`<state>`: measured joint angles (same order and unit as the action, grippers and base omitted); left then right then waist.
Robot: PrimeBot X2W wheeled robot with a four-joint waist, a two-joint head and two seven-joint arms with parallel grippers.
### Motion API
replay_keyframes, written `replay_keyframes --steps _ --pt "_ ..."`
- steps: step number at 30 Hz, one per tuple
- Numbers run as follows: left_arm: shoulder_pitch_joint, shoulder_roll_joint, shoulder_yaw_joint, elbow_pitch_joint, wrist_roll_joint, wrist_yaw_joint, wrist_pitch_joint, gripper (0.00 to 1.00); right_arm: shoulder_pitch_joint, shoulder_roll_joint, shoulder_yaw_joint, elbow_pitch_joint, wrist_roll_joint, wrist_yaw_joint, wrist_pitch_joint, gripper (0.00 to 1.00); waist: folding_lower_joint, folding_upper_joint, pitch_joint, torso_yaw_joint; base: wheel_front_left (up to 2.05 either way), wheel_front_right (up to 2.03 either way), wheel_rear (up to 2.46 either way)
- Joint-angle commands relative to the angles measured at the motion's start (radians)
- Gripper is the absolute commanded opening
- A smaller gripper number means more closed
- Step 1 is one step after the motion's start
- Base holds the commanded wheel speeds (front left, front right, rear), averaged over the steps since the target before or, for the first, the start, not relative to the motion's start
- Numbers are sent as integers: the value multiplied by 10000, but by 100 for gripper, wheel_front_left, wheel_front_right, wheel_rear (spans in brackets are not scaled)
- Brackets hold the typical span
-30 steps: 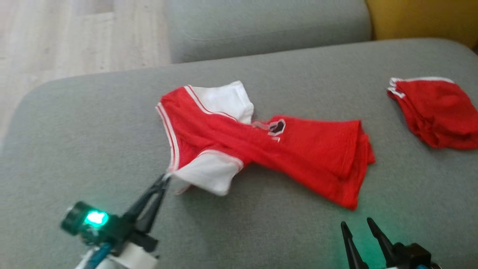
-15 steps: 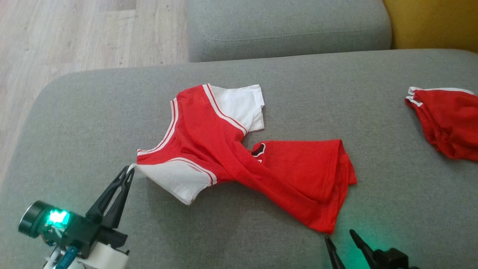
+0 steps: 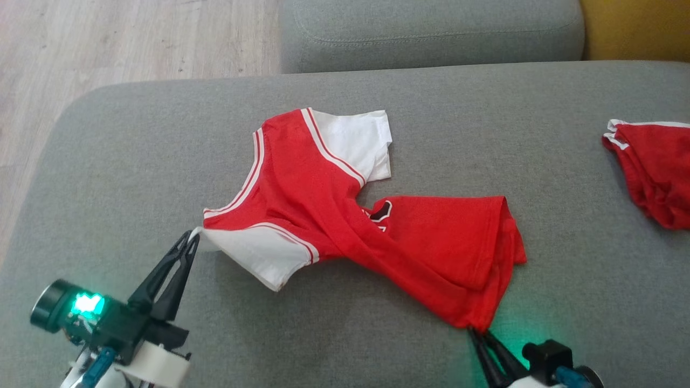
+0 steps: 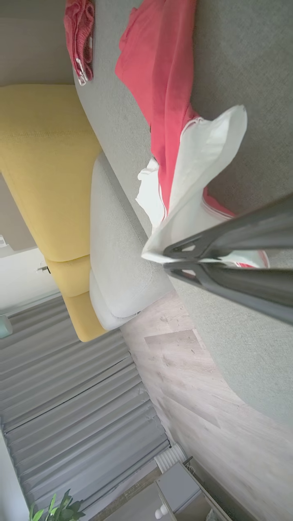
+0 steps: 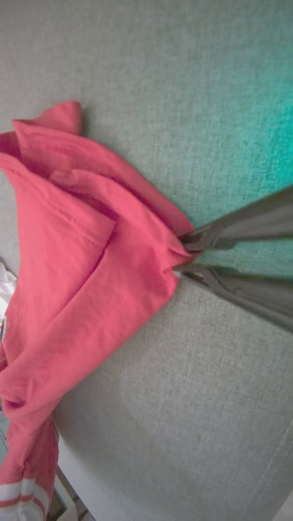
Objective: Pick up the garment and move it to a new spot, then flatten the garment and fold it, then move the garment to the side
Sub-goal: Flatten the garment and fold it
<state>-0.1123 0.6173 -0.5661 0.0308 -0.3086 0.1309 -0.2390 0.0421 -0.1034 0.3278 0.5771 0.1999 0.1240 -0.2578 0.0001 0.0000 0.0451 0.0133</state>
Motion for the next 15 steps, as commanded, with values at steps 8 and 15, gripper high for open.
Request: replay_keyframes --steps 8,15 --pt "-631 317 532 -474 4 79 -144 0 -250 -289 -555 -2906 29 67 -40 0 -1 0 -225 -93 0 0 0" --pt "-582 519 830 -1252 167 160 -208 0 -586 -655 -2023 -6247 -446 67 -40 0 -1 0 -483 -217 0 0 0"
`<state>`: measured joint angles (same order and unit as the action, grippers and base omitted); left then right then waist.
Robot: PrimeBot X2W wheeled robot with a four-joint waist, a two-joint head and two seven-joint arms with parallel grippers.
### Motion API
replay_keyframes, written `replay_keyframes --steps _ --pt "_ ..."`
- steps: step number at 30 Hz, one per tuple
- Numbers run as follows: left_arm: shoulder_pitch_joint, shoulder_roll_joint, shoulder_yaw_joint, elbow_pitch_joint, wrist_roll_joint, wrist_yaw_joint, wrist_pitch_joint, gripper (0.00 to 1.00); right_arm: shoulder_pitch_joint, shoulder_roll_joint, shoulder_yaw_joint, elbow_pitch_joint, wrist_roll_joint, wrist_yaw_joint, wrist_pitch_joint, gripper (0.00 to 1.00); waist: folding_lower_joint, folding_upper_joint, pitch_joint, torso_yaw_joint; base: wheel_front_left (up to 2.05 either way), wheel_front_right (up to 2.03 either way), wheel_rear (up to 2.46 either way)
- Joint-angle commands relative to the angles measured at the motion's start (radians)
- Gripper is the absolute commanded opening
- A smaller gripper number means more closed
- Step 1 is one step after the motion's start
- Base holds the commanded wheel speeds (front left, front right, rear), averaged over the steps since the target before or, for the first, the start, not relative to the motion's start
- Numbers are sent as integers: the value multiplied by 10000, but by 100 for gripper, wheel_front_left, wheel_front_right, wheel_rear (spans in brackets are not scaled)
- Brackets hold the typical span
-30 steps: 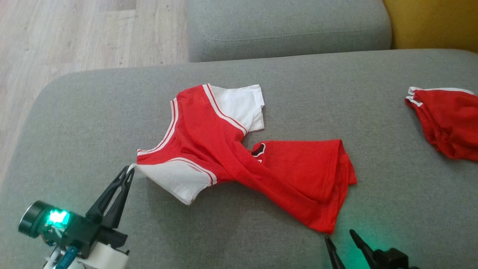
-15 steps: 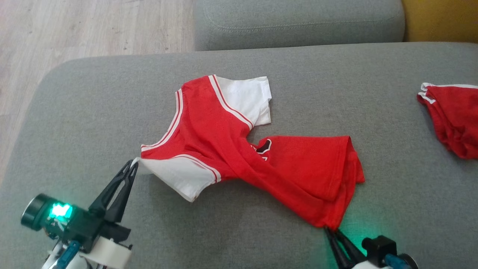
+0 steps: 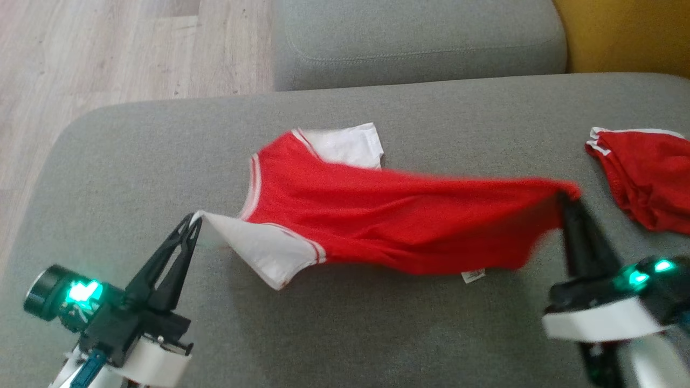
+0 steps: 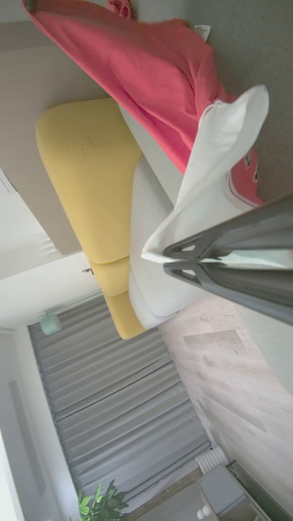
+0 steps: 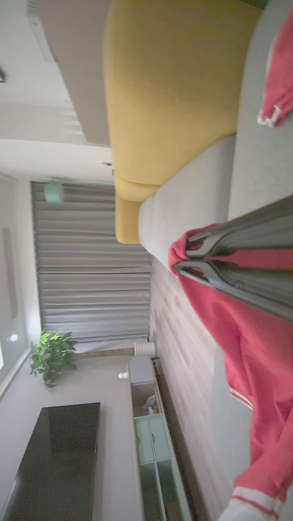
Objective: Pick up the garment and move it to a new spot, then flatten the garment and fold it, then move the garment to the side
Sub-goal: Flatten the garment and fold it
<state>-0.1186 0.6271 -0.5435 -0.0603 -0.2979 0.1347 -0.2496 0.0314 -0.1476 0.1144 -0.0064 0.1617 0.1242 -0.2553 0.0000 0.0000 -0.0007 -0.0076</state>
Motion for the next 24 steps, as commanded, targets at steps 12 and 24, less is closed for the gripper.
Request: replay_keyframes --steps 12,24 --pt "-1886 862 1075 -2401 548 -267 -72 0 -3709 -2272 -879 619 -455 65 -52 0 0 0 625 563 0 0 0" --pt "-3750 -198 79 -977 776 -1203 -41 0 -7055 -1884 433 6903 249 65 -35 100 0 0 2128 918 0 0 0"
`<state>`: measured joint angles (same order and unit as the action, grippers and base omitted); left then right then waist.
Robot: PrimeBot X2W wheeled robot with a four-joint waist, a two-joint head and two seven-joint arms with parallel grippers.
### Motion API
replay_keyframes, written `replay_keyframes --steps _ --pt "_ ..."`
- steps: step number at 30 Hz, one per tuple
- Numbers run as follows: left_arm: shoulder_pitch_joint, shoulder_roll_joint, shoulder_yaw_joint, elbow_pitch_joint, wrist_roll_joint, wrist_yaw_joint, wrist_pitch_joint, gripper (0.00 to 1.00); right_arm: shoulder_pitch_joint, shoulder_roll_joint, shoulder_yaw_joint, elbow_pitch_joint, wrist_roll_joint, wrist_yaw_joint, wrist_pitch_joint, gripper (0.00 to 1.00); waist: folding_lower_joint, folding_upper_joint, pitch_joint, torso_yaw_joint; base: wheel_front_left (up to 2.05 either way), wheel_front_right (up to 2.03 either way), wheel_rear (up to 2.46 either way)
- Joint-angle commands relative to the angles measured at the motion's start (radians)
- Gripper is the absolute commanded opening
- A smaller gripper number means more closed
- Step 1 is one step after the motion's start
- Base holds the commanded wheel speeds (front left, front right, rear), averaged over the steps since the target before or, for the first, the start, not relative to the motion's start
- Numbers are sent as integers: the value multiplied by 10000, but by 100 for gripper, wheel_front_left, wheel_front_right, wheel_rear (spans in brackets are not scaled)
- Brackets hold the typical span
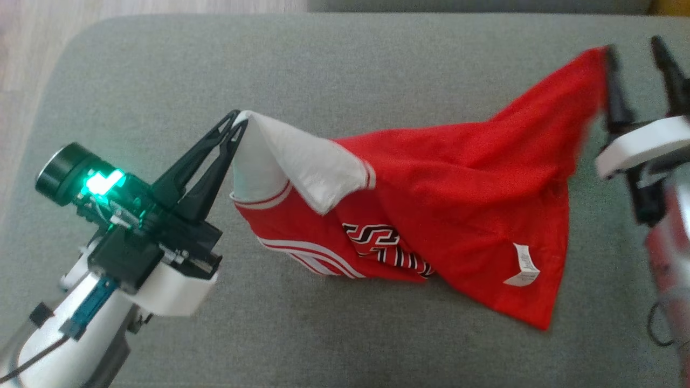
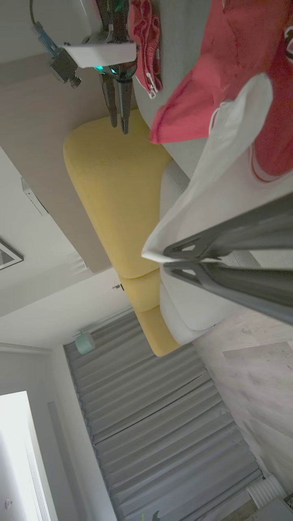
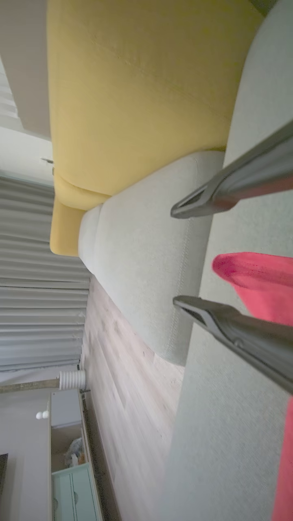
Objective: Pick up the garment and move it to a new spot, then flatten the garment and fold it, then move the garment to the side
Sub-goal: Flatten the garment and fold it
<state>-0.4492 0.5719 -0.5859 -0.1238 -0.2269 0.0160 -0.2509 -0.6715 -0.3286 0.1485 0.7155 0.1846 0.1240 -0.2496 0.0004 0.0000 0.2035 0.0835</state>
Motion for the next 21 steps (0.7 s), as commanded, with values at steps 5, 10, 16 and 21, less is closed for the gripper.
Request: replay_keyframes --steps 5,10,16,21 --pt "-551 220 484 353 133 -18 -74 0 700 292 341 -1023 382 67 -117 100 -4 0 26 -474 0 0 0" --pt "-339 255 536 756 138 19 -97 0 2767 691 641 -2002 1694 67 -120 100 -4 0 -193 -806 0 0 0" --pt "-130 293 572 932 75 -59 -105 0 5204 310 2112 -3352 4112 67 -121 100 -4 0 -319 -923 0 0 0" --pt "74 329 632 961 55 -50 -106 0 5871 -318 2875 -3804 5410 67 -121 100 -4 0 -408 -988 0 0 0"
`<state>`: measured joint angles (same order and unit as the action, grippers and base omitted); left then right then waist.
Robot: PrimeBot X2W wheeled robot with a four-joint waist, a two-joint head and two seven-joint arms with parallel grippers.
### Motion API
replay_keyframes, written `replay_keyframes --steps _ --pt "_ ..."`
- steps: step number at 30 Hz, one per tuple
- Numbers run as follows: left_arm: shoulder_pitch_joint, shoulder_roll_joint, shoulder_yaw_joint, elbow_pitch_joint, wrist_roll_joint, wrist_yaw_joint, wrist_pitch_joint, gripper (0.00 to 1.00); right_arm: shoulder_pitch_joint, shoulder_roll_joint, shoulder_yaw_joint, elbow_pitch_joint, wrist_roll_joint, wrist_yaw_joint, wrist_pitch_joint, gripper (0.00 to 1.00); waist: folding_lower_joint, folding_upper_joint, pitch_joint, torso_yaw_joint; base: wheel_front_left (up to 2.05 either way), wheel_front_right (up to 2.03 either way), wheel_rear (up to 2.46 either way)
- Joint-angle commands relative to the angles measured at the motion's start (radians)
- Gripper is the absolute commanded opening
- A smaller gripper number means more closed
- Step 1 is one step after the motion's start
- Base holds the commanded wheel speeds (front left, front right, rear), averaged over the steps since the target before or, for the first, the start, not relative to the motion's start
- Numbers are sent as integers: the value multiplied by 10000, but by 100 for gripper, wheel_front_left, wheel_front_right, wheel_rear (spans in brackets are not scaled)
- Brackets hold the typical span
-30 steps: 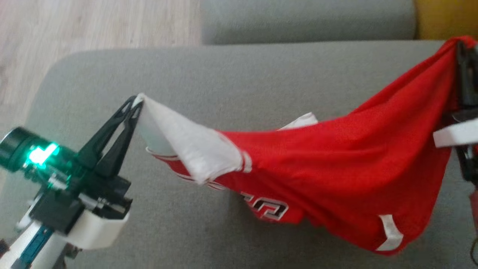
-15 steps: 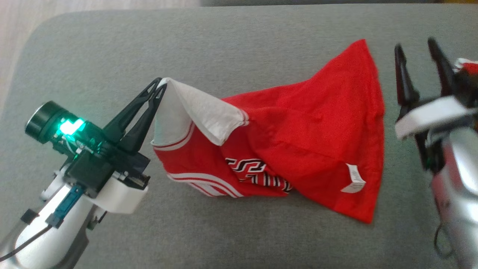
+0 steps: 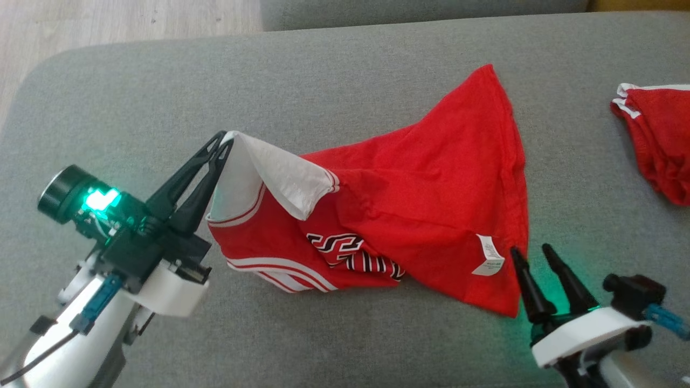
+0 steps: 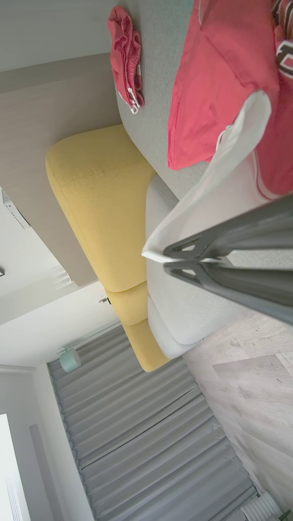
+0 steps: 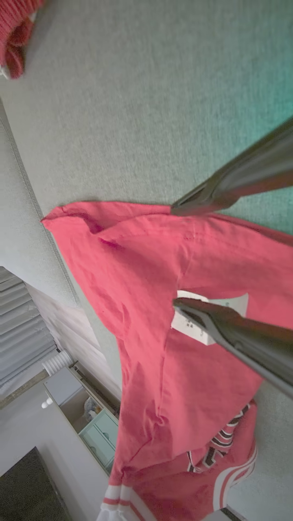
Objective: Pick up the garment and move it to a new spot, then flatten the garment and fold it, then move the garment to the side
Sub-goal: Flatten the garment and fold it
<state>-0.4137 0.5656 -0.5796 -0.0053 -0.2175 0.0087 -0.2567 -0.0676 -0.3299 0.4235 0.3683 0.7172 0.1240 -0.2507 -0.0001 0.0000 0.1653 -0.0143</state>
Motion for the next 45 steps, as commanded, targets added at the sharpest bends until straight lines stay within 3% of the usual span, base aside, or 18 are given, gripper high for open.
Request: replay_keyframes --steps 1,21,31,32,34,35,36,37,45 --pt "-235 389 575 -221 -42 29 -49 0 -170 -367 118 -318 193 67 -110 100 1 0 -51 -19 0 0 0" --pt "-99 414 796 -339 7 58 -50 0 -946 -691 1247 921 2002 67 -110 100 1 0 135 374 0 0 0" --pt "-83 547 998 -452 58 169 -51 0 -1252 -737 1582 1242 2354 67 -110 100 1 0 295 498 0 0 0" --pt "-77 548 1008 -459 58 179 -51 0 -1263 -734 1591 1254 2374 67 -110 91 1 0 300 503 0 0 0" --pt "-60 555 1022 -464 60 190 -51 0 -1283 -722 1602 1257 2420 67 -110 45 1 0 302 505 0 0 0" --pt "-53 558 1027 -465 60 194 -51 0 -1290 -722 1607 1251 2441 67 -110 35 1 0 306 505 0 0 0" --pt "-47 561 1030 -465 62 198 -51 0 -1299 -728 1619 1239 2450 67 -110 13 1 0 309 504 0 0 0" --pt "-44 560 1033 -468 64 202 -51 0 -1306 -737 1639 1223 2450 67 -110 0 1 0 307 502 0 0 0" --pt "17 508 1084 -434 80 218 -51 0 -1220 -911 1365 773 2181 67 -110 0 1 0 -79 340 0 0 0"
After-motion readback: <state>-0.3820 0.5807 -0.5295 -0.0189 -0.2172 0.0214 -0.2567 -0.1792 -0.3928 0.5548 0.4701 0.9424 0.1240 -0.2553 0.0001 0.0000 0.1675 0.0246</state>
